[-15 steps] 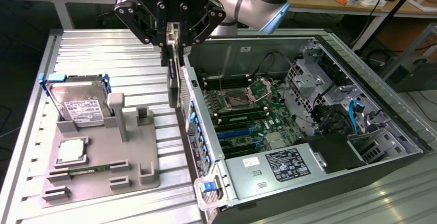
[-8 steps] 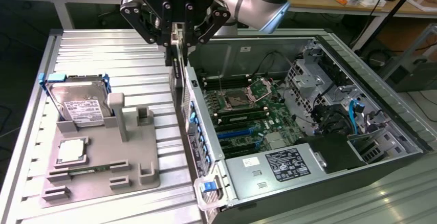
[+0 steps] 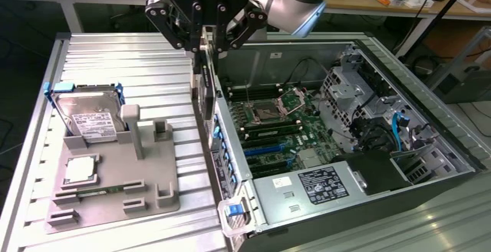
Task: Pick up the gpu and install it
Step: 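Pick up the gpu and move the gpu toward the slot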
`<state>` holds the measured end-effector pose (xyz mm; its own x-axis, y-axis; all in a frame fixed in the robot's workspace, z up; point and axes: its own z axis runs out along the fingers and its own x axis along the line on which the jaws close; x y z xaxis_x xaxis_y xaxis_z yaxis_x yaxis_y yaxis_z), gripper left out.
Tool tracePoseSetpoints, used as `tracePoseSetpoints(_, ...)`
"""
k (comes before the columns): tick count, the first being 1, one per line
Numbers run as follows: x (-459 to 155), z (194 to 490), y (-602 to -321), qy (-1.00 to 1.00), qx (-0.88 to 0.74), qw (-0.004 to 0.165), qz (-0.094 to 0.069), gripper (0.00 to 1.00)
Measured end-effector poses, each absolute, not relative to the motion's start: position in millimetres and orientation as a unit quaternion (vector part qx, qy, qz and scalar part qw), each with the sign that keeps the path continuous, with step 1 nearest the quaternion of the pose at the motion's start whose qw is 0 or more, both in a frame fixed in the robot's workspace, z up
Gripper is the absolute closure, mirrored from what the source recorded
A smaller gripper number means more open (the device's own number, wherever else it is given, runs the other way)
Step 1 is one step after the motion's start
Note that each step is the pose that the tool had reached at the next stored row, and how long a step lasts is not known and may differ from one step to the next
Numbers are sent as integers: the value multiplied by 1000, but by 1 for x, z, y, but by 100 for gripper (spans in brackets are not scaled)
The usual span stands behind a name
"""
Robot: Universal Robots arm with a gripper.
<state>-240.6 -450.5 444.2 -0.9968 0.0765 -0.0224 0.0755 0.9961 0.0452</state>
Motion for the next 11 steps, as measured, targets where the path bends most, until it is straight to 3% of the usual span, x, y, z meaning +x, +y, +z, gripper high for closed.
tracePoseSetpoints(11,-229,444,-451,999,38,12,22,73)
